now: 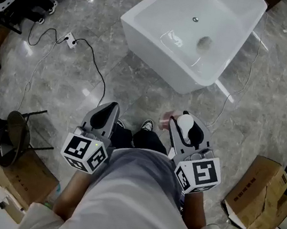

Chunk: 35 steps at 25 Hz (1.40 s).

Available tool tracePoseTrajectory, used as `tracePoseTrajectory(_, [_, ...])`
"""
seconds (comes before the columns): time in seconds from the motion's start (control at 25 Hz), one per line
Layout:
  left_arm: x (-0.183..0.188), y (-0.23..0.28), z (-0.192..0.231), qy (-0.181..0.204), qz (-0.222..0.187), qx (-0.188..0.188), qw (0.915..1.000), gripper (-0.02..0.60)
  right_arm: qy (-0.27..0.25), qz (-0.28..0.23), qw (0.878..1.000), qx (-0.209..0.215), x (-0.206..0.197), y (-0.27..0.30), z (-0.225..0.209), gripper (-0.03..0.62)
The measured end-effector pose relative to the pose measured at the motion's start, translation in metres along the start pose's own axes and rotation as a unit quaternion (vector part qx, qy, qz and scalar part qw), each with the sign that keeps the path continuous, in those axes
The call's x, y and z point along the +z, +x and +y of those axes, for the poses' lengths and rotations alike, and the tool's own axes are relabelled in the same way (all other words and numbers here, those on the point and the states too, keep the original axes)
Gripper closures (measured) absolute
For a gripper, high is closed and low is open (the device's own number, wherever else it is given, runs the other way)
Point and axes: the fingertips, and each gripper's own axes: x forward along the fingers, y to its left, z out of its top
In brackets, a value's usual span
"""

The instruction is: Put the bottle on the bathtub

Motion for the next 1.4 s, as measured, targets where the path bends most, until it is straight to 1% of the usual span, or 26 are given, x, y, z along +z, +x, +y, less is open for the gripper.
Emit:
tracePoseTrajectory(0.2, [-0.001, -0.001, -0.007, 0.005, 0.010, 0.000, 0.9999, 0.572, -0.003, 0.015, 1.000, -0.008, -0.002, -0.002, -0.007, 0.447])
tracePoseTrajectory(0.36, [0.004, -0.003, -0.003, 0.004, 0.008, 0.009, 0.9999, 0.572, -0.005, 0.017, 1.000, -0.007, -0.002, 0.001, -0.010, 0.447])
tracePoseTrajectory(0.6, [0.006, -0.005, 0.002, -0.004, 0.009, 0.024, 0.9997, 0.572, 0.016, 0.016, 1.000, -0.006, -0.003, 0.005, -0.017, 0.445])
tracePoseTrajectory(0.76, [0.007, 0.000, 0.006, -0.009, 0.009, 0.015, 0.9998, 0.572, 0.017, 0.025, 1.000, -0.001, -0.003, 0.014, -0.017, 0.445])
tracePoseTrajectory(0.96, [0.012, 0.012, 0.025, -0.021, 0.012, 0.010, 0.9997, 0.572, 0.008, 0.039, 0.999, 0.007, 0.004, 0.035, -0.014, 0.445])
tracePoseTrajectory(1.24, [0.037, 0.037, 0.059, -0.031, 0.007, -0.005, 0.9995, 0.572, -0.004, 0.050, 0.999, 0.008, 0.024, 0.078, -0.015, 0.445])
tracePoseTrajectory(1.4, [0.054, 0.056, 0.081, -0.038, 0.015, -0.026, 0.9988, 0.572, 0.005, 0.055, 0.998, 0.008, 0.033, 0.108, -0.016, 0.445])
